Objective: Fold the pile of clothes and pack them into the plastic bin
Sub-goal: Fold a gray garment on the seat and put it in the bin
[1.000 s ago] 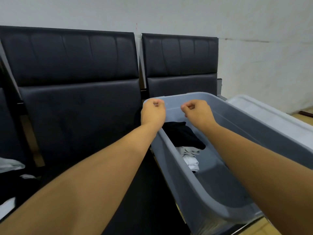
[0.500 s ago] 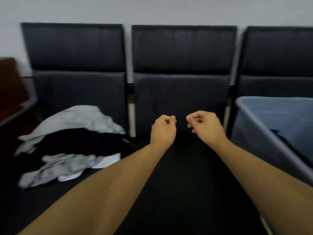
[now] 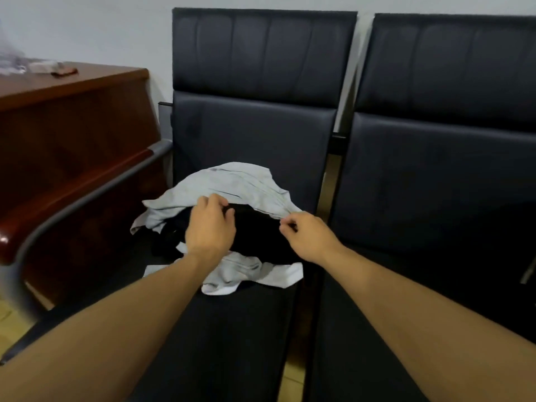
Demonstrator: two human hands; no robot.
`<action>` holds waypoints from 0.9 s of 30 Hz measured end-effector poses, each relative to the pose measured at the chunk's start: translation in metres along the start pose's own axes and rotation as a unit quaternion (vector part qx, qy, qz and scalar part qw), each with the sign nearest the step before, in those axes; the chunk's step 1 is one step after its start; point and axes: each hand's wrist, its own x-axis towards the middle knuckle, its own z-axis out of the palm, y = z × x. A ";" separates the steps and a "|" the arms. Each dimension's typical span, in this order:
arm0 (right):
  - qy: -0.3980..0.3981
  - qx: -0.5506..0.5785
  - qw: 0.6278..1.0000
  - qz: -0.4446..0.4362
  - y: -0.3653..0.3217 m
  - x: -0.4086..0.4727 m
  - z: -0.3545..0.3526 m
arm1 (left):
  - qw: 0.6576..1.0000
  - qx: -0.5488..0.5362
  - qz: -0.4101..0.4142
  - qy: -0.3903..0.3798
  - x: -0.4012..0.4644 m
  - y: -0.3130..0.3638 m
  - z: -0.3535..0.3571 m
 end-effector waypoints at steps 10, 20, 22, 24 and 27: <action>-0.048 -0.137 0.989 -0.008 -0.009 0.090 0.064 | 0.992 0.100 0.064 -0.043 0.075 -0.076 0.009; 0.186 -0.060 0.981 -0.006 0.009 0.082 0.036 | 0.989 0.030 0.122 0.077 0.086 -0.059 0.007; 0.209 -0.024 0.978 0.002 0.008 0.072 0.015 | 0.989 0.010 0.117 0.092 0.085 -0.047 -0.003; 0.228 0.002 0.974 0.003 0.004 0.060 -0.010 | 0.989 -0.003 0.113 0.091 0.082 -0.033 -0.016; 0.262 0.014 0.965 0.003 -0.003 0.039 -0.053 | 0.988 -0.007 0.128 0.082 0.075 -0.004 -0.039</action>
